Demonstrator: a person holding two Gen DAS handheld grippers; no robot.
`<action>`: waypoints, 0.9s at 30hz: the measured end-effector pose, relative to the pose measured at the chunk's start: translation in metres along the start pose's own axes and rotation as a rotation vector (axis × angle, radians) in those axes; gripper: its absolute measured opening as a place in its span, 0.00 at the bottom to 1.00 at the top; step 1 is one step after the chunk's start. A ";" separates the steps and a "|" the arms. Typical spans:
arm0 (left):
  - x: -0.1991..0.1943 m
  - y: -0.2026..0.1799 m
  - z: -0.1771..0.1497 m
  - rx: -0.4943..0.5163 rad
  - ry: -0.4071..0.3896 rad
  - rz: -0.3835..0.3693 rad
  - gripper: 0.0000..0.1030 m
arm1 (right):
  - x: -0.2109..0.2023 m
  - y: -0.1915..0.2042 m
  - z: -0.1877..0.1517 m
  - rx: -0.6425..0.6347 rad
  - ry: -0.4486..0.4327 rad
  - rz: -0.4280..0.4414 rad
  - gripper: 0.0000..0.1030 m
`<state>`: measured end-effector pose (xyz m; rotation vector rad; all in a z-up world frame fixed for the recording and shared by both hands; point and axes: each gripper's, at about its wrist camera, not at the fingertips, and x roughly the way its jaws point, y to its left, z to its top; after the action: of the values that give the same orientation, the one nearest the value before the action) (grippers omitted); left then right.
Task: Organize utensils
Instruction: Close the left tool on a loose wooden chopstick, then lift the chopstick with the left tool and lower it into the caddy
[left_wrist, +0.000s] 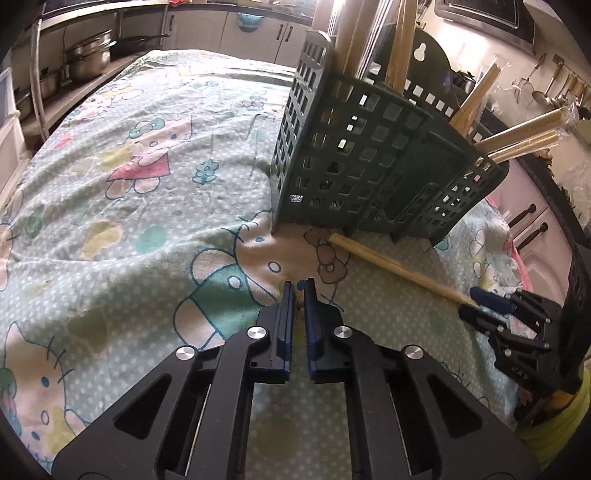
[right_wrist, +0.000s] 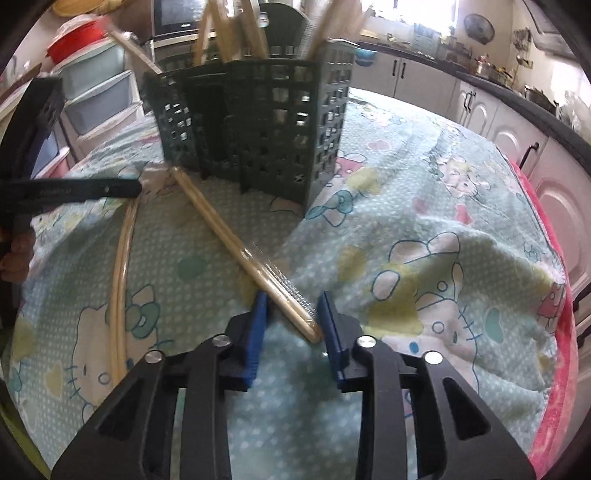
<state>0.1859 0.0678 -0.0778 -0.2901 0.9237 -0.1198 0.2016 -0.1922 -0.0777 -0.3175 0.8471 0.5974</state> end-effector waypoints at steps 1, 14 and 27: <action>-0.002 0.000 0.000 -0.002 -0.004 -0.005 0.00 | -0.002 0.002 -0.002 -0.002 -0.001 0.004 0.22; -0.054 -0.020 0.009 0.032 -0.118 -0.072 0.00 | -0.057 0.031 -0.024 0.000 -0.091 0.136 0.07; -0.138 -0.049 0.041 0.076 -0.318 -0.175 0.00 | -0.138 0.032 0.005 0.037 -0.332 0.220 0.05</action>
<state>0.1368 0.0603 0.0659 -0.3092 0.5766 -0.2621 0.1144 -0.2151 0.0321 -0.0865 0.5749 0.8133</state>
